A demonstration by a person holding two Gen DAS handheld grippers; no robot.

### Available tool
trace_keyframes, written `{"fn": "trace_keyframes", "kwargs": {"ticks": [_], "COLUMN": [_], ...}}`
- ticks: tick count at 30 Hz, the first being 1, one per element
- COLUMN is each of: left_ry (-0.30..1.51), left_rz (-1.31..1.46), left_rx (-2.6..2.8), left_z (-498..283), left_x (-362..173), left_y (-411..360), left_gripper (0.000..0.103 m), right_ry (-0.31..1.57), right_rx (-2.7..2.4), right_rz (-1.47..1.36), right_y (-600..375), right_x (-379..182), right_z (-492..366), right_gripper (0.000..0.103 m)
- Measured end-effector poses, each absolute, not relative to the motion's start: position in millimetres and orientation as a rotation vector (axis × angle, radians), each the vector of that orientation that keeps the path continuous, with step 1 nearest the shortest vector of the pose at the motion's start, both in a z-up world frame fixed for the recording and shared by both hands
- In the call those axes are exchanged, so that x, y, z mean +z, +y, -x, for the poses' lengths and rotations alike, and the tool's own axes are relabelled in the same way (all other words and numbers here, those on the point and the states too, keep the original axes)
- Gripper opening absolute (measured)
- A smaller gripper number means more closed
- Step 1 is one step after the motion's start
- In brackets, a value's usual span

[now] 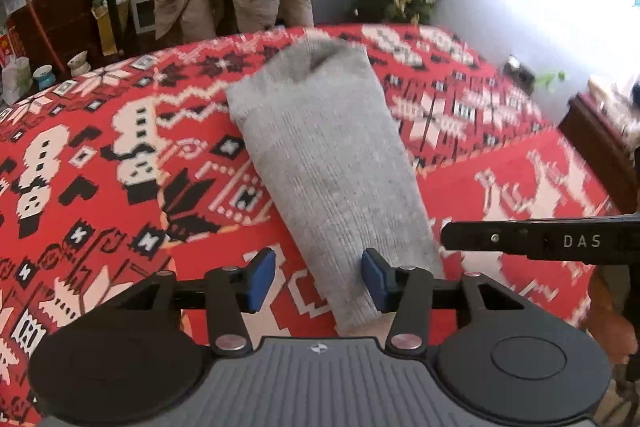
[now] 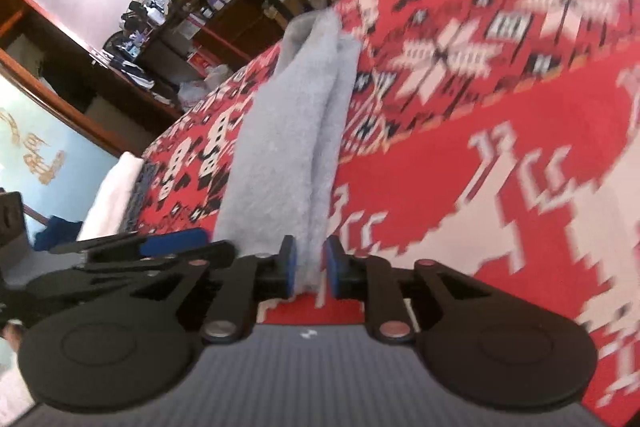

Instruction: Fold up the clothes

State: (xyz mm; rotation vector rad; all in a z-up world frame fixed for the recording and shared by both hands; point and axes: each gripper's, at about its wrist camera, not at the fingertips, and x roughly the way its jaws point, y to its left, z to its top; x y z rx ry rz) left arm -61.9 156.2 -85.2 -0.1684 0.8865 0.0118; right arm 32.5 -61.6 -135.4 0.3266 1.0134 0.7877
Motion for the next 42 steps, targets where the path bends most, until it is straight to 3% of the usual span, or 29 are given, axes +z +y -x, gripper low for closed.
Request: {"fn": "trace_keyframes", "kwargs": {"ticks": [2,3,5,8,16,25,32,40,42], "left_ry": [0.841,0.822,0.79,0.777,0.836,0.813,0.849,0.887,0.882], "left_rz": [0.223,0.261,0.352,0.433,0.378,0.354,0.286,0.247,0.214], "left_rx": [0.009,0.004,-0.009,-0.029,-0.008,-0.056,-0.06,-0.078,-0.067], "left_z": [64,61,50,28,11,34,47,62,67], "left_x": [-75,-72,-69,-75,-114,-93,-104,-104,-110], "left_y": [166,171,183,192,185,181,163,153,149], "left_gripper": [0.043,0.038,0.017,0.008,0.007,0.006,0.01,0.008,0.012], "right_ry": [0.963,0.937,0.907,0.86,0.823,0.801,0.839,0.858,0.871], "right_rx": [0.784,0.786,0.801,0.822,0.83,0.859,0.852,0.869,0.861], "right_rz": [-0.276,-0.253,-0.207,-0.14,0.054,0.008,0.035,0.026,0.033], "right_y": [-62,-59,-45,-23,33,19,12,-5,-6], "right_x": [-121,-114,-110,-102,-112,-108,-122,-114,-121], "right_z": [-35,-37,-42,-50,-66,-51,-23,0,2], "right_gripper": [0.019,0.019,0.019,0.019,0.019,0.02,0.021,0.025,0.025]}}
